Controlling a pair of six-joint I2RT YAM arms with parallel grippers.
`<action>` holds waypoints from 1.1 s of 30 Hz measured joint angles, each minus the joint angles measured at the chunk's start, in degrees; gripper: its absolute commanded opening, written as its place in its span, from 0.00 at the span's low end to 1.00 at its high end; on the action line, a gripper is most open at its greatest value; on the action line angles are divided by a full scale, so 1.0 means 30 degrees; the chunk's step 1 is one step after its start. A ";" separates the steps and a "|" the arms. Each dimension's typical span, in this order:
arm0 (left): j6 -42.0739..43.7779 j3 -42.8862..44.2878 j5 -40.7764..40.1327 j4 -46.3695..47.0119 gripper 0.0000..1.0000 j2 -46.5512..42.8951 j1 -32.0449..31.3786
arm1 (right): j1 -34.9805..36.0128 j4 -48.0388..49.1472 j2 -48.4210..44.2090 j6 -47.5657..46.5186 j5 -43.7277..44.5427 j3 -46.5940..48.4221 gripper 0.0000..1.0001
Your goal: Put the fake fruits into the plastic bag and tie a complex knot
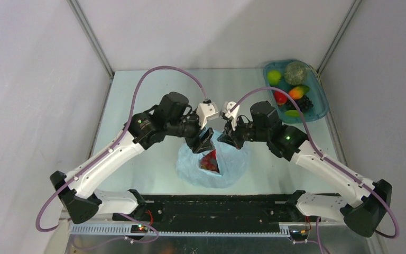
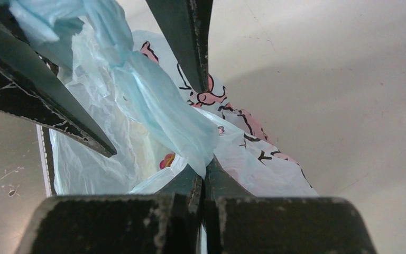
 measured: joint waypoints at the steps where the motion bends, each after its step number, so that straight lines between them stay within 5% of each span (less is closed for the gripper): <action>1: 0.0000 0.0000 0.0015 0.0007 0.69 0.0000 -0.0007 | 0.0051 0.0000 0.0029 0.0000 -0.0007 0.0000 0.00; 4: -0.0007 0.0000 0.0036 0.0066 0.63 0.0000 -0.0015 | 0.0219 0.0007 0.0029 -0.0015 -0.0117 0.0007 0.00; 11: -0.0102 -0.0036 0.0087 0.0546 0.11 -0.0022 -0.0015 | 0.0474 0.0015 0.0029 -0.0058 -0.0583 0.0029 0.01; 13: -0.0131 -0.0175 0.0087 0.0918 0.01 -0.0138 -0.0022 | 0.0474 0.0007 0.0022 -0.0058 -0.0597 0.0029 0.19; 17: -0.0168 -0.0918 0.0073 0.1705 0.00 -0.0750 -0.0051 | 0.0299 -0.0036 -0.0211 0.0131 -0.0750 0.0029 0.57; 19: -0.0248 -0.1188 -0.0029 0.2040 0.00 -0.1042 -0.0051 | 0.0211 0.0219 -0.0619 0.0277 -0.0743 -0.0095 0.66; 21: -0.0503 -0.1304 -0.0138 0.2302 0.00 -0.1268 -0.0051 | 0.0197 0.0780 -0.1450 0.0481 -0.0532 -0.0678 0.89; 26: -0.1246 -0.1304 -0.0270 0.3060 0.00 -0.1479 -0.0051 | 0.1275 0.3228 -0.4167 0.1173 0.2331 -0.3490 0.99; 33: -0.2113 -0.1304 -0.0284 0.3366 0.00 -0.1479 -0.0051 | 0.4801 0.7176 -0.4320 0.0911 0.9056 -0.5785 0.99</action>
